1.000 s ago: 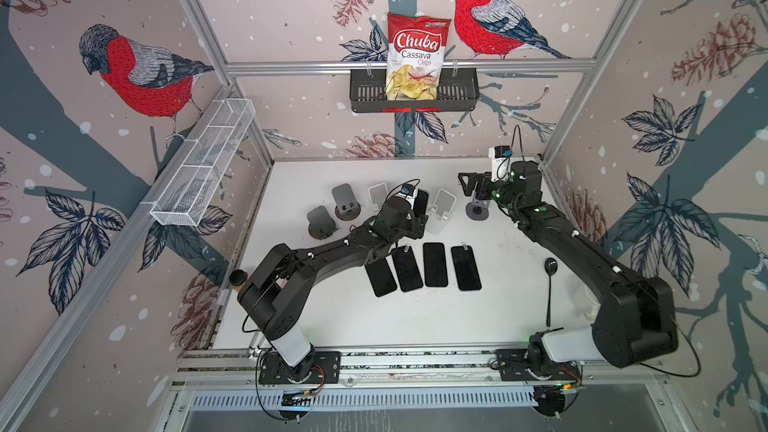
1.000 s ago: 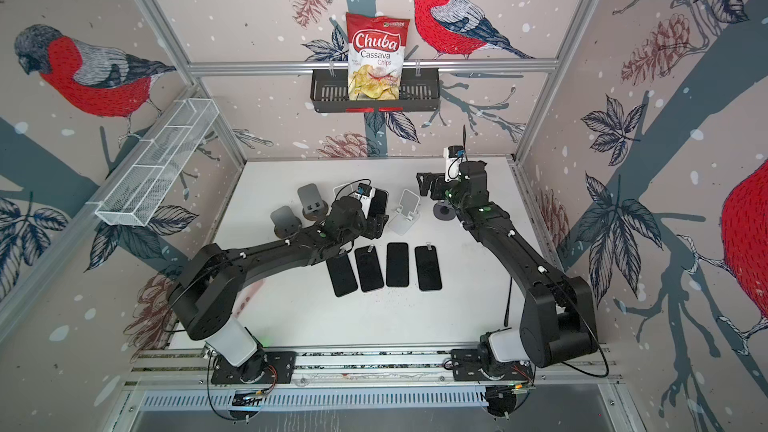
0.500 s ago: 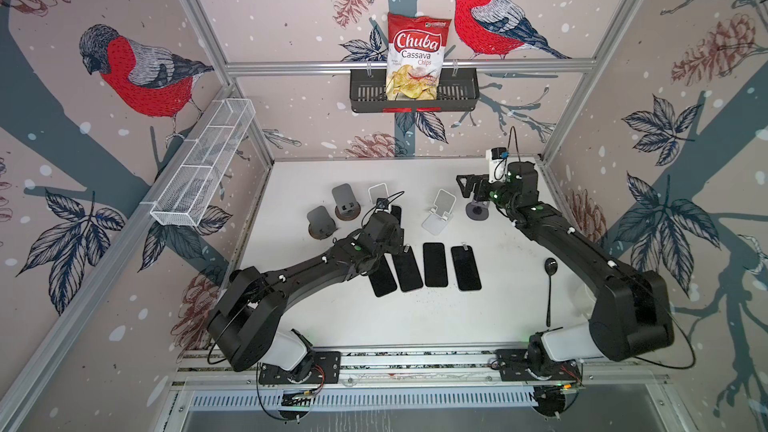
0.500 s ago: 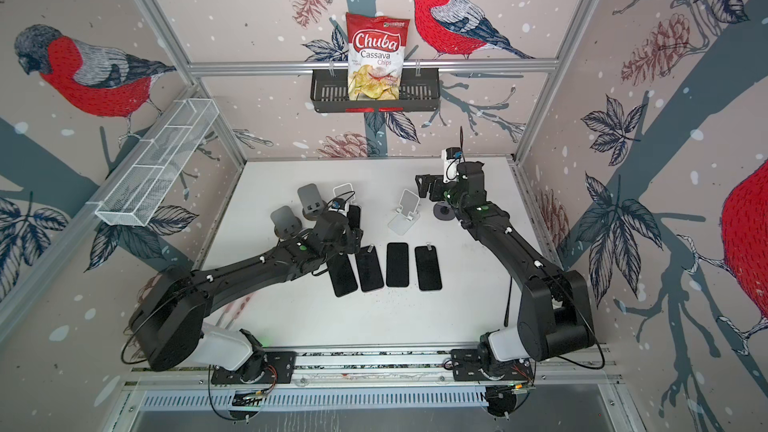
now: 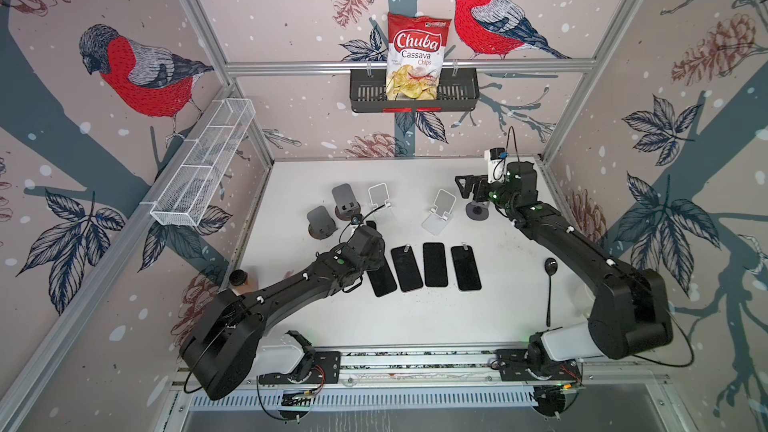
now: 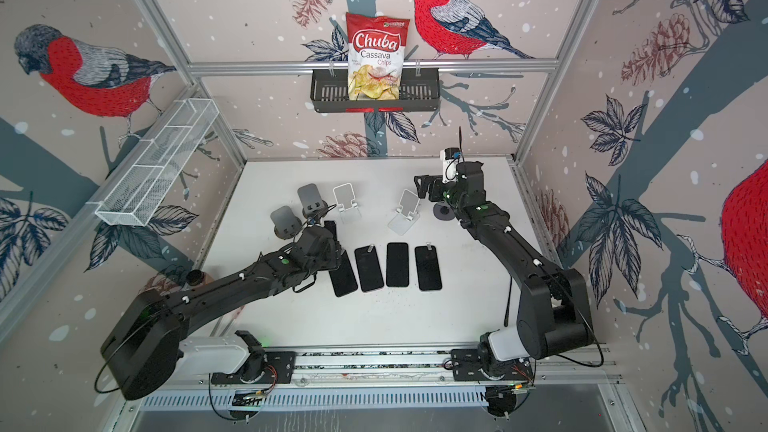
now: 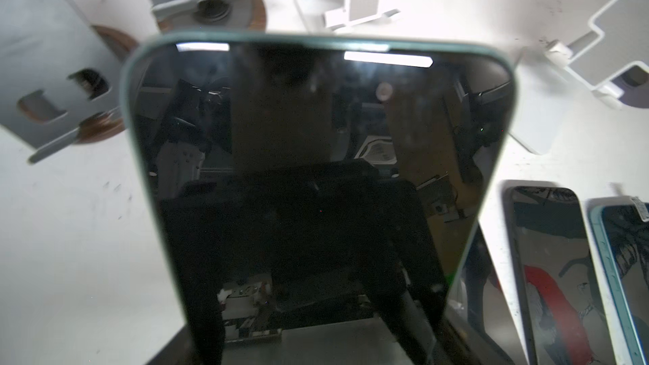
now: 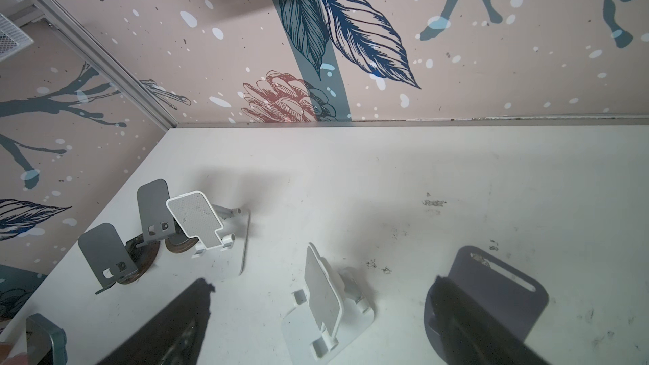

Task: Remove the phone from the phone stand
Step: Place the phone at the middle-left of the table.

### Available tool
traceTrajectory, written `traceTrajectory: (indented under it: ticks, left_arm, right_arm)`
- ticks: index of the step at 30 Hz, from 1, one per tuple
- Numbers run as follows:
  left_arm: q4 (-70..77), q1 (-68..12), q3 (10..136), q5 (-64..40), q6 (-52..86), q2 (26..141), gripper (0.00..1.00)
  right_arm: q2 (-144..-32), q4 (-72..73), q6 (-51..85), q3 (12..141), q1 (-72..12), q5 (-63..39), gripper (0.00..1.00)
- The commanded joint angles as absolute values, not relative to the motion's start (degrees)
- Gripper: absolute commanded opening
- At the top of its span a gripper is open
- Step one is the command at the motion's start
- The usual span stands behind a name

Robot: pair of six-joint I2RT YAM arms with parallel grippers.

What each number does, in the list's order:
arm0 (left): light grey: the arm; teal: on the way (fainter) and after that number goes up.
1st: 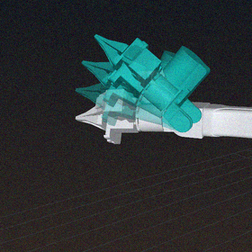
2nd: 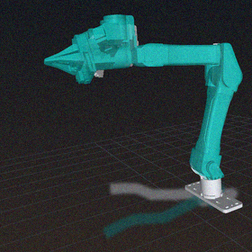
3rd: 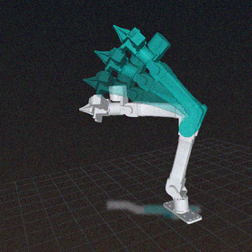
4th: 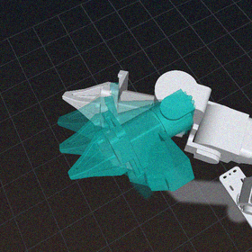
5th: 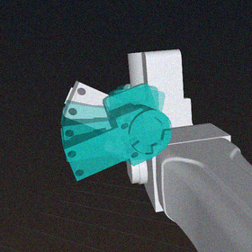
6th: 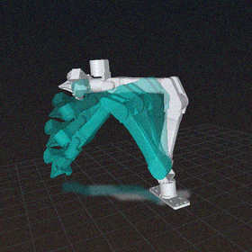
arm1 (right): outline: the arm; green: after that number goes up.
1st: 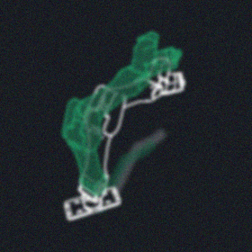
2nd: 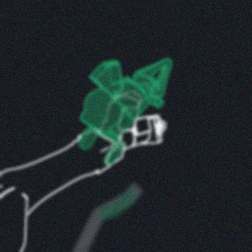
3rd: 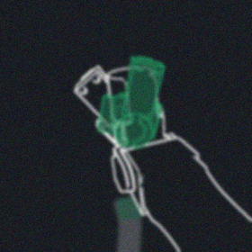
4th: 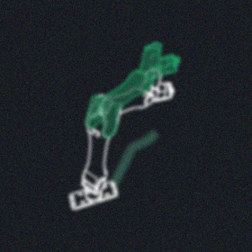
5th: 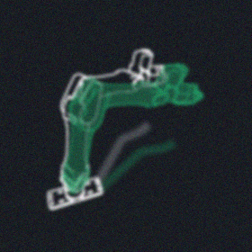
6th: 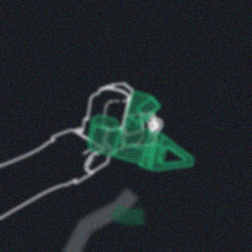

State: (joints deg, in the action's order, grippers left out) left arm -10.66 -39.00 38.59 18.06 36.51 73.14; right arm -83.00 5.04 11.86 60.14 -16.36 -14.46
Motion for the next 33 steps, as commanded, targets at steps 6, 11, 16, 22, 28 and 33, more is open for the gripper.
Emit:
traceTrajectory:
  ticks: [6,11,16,22,28,33]
  left_arm:
    - [-14.09,-37.79,36.44,19.37,40.97,70.63,0.41]
    - [-15.29,-37.62,35.77,19.08,42.1,69.72,0.41]
    - [-16.99,-37.44,35.08,19.03,43.29,69.4,0.41]
    - [-18.55,-37.09,34.72,18.5,44.99,69.7,0.42]
    - [-18.2,-36.41,33.98,16.89,45.96,71.13,0.41]
    - [-17.78,-36.12,33.45,15.71,46.85,73.07,0.41]
  right_arm:
    - [-82.63,4.83,11.67,60.3,-16.43,-14.6,0.99]
    - [-82.44,4.93,11.46,60.29,-16.36,-14.77,0.99]
    - [-82.61,4.92,11.52,60.13,-16.41,-14.99,0.99]
    - [-82.25,5.01,11.6,59.9,-16.45,-15.43,0.99]
    - [-82.24,5.62,11.69,59.59,-16.46,-16.1,0.99]
    - [-82.35,5.71,11.84,59.46,-16.56,-16.25,0.99]
